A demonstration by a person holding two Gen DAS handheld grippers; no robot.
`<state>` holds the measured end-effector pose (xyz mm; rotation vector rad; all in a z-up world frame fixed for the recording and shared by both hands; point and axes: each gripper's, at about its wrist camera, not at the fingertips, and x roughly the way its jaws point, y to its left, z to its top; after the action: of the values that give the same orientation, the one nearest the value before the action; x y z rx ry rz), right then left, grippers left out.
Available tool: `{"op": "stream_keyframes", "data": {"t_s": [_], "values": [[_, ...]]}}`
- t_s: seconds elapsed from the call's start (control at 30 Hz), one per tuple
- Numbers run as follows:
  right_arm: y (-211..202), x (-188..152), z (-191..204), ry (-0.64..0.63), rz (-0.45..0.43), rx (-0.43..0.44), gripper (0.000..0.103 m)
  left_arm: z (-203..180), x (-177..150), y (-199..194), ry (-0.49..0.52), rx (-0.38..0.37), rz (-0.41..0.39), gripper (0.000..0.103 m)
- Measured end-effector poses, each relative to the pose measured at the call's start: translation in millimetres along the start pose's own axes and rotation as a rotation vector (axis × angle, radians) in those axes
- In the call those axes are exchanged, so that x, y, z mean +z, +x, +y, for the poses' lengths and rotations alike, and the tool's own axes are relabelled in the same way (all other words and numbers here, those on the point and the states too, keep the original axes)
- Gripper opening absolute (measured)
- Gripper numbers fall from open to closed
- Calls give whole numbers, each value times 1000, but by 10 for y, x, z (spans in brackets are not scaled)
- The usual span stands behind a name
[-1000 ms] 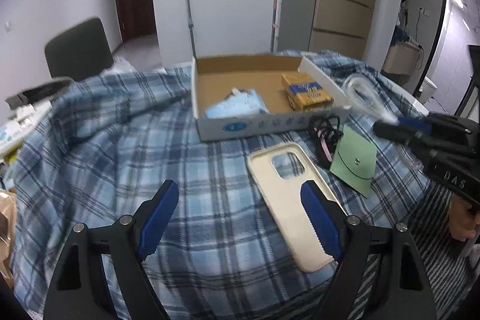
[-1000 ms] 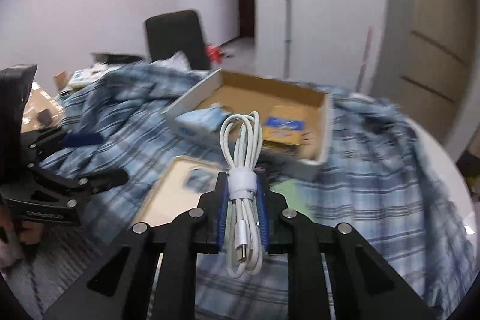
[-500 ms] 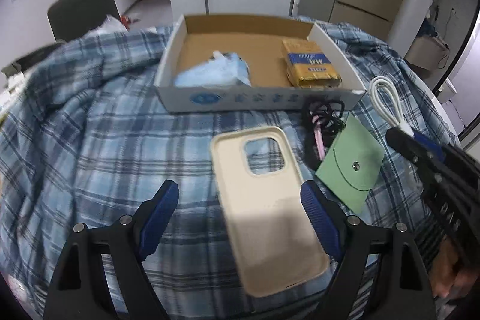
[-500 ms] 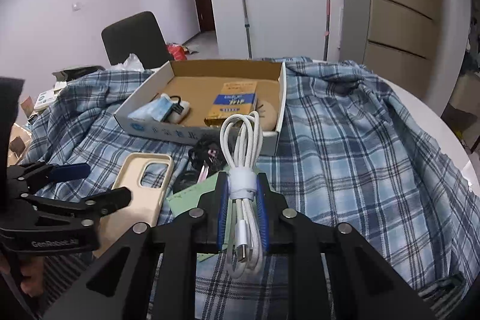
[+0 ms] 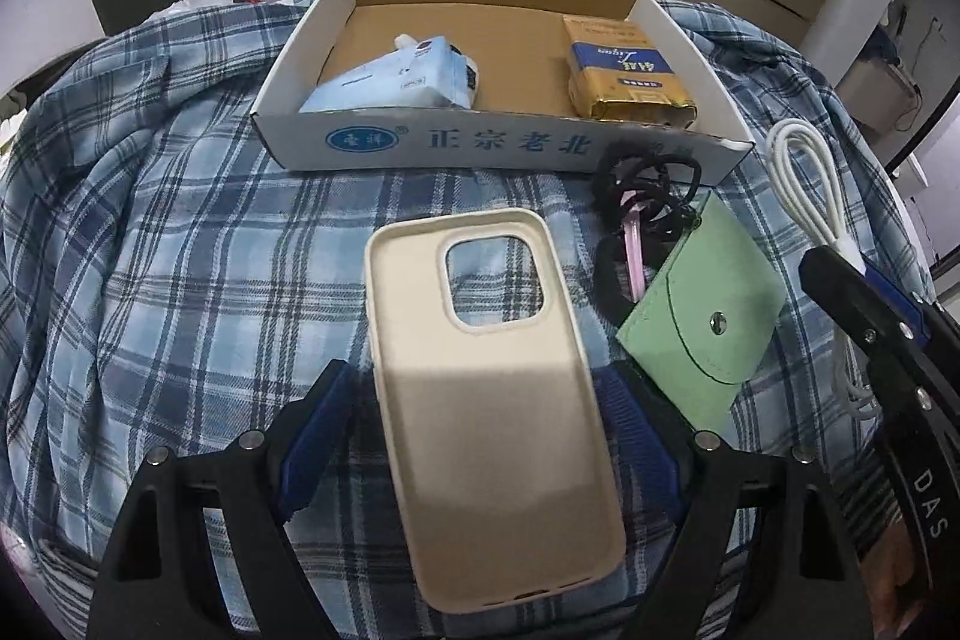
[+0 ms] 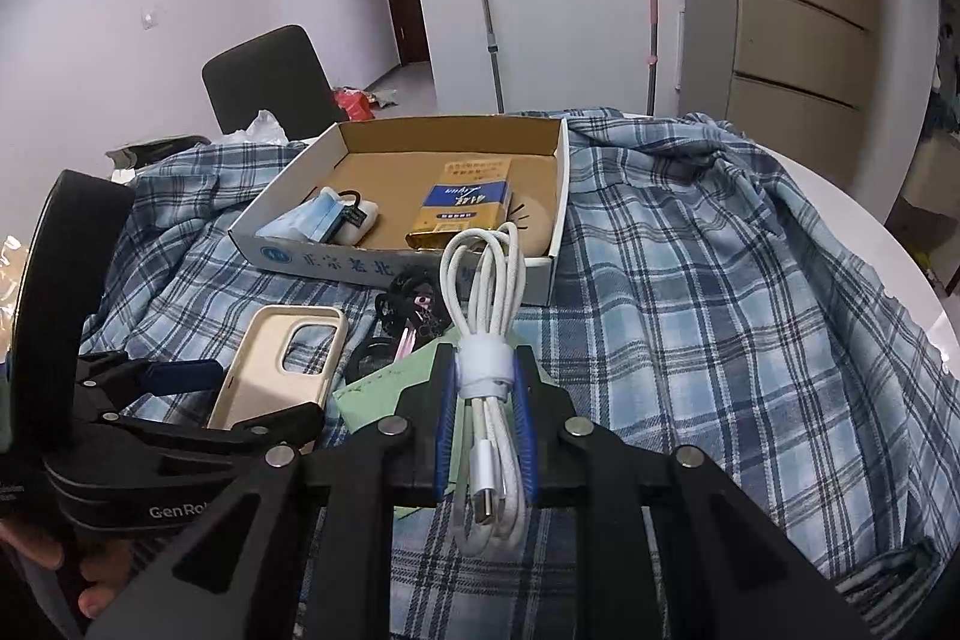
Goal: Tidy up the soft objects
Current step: 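Grasp the beige phone case with the left gripper while the right gripper holds the cable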
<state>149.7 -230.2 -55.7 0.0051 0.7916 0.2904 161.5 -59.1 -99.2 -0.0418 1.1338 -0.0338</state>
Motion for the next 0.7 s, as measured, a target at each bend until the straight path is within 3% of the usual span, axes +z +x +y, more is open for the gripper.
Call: {"op": "stream_keyframes", "data": {"t_s": [0.2, 0.7], "values": [[-8, -7, -8, 4, -2, 4, 17, -39, 4, 81, -6, 17, 14, 85], [68, -19, 17, -13, 32, -5, 17, -26, -65, 83, 44, 28, -35, 85]]}}
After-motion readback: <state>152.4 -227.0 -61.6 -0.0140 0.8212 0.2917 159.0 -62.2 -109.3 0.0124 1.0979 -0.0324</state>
